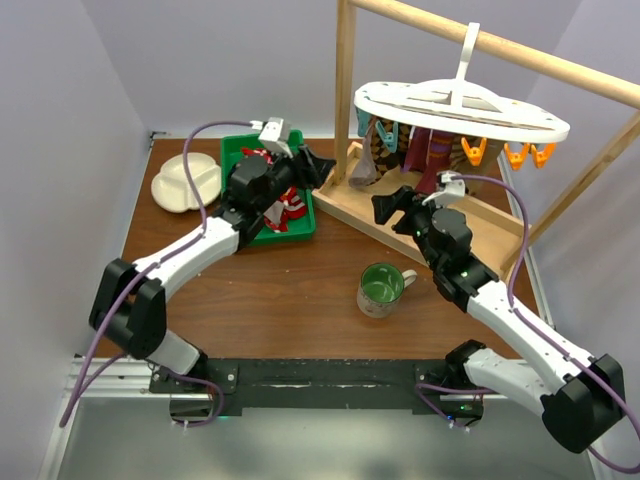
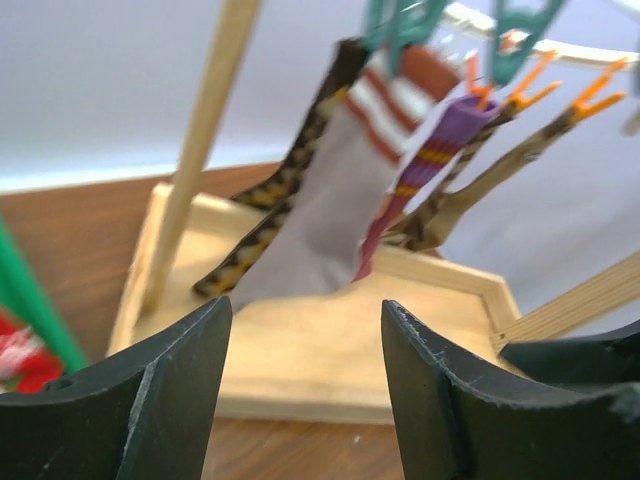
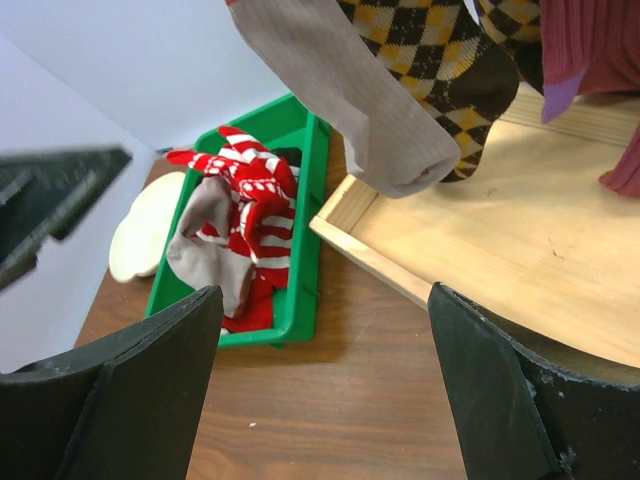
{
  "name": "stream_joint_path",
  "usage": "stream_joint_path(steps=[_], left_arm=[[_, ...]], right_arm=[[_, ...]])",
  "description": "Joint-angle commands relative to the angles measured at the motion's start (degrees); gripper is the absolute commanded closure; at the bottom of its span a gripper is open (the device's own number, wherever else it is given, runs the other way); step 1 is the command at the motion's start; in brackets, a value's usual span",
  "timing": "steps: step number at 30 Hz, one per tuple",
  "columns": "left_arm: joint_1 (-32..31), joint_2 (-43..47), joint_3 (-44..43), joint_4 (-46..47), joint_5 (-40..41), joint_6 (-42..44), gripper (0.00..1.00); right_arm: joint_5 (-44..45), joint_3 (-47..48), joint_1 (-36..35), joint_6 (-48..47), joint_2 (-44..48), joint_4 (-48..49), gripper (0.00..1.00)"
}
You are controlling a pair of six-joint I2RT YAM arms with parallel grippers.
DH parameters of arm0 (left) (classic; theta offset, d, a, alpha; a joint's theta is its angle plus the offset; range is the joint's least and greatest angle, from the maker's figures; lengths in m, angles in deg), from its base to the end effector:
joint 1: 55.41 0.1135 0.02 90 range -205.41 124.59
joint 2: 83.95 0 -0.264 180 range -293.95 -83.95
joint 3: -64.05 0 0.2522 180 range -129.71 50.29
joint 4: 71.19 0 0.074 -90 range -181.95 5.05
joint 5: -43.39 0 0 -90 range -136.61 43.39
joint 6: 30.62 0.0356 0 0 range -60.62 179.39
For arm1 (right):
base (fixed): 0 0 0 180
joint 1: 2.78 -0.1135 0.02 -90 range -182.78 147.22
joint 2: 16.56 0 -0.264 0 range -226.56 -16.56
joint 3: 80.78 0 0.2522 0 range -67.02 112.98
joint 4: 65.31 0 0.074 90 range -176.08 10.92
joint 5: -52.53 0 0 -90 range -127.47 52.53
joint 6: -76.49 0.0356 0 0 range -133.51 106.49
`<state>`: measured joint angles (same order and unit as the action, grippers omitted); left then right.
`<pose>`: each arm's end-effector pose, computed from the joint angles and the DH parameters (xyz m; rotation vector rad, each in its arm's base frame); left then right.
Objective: Remove the socks clipped to the hanger
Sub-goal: Remove the sock from the hanger.
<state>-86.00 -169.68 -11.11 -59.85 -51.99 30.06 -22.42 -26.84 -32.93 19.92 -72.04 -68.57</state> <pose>0.3062 -0.1849 0.3320 0.0955 1.6257 -0.8894 0.2040 0.1078 0.3152 0.2516 1.6707 0.6242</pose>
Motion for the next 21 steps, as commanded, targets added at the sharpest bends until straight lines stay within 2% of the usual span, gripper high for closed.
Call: stream_joint_path(steps=[1,5,13,18,21], left_arm=[[-2.02,-6.54,-7.92,6.36,-4.89,2.16,0.32],[-3.33,-12.25,-15.39,6.63,-5.16,1.29,0.32],[-5.27,-21.49,-24.80,6.71,-3.93,0.14,0.32],[-6.68,-23.95,-26.92,7.50,0.99,-0.12,0.39],[-7.12,-24.74,-27.98,8.12,4.15,0.14,0.47]], right_arm=[[0.95,-0.19,0.09,-0.21,2.31,-0.74,0.12],[1.04,-0.46,0.01,-0.65,3.98,-1.62,0.12],[1.12,-0.28,0.01,-1.44,6.00,-3.12,0.11],[1.39,-0.02,0.01,-1.88,6.26,-3.65,0.11],[1.21,0.07,0.09,-2.14,6.09,-3.65,0.11]])
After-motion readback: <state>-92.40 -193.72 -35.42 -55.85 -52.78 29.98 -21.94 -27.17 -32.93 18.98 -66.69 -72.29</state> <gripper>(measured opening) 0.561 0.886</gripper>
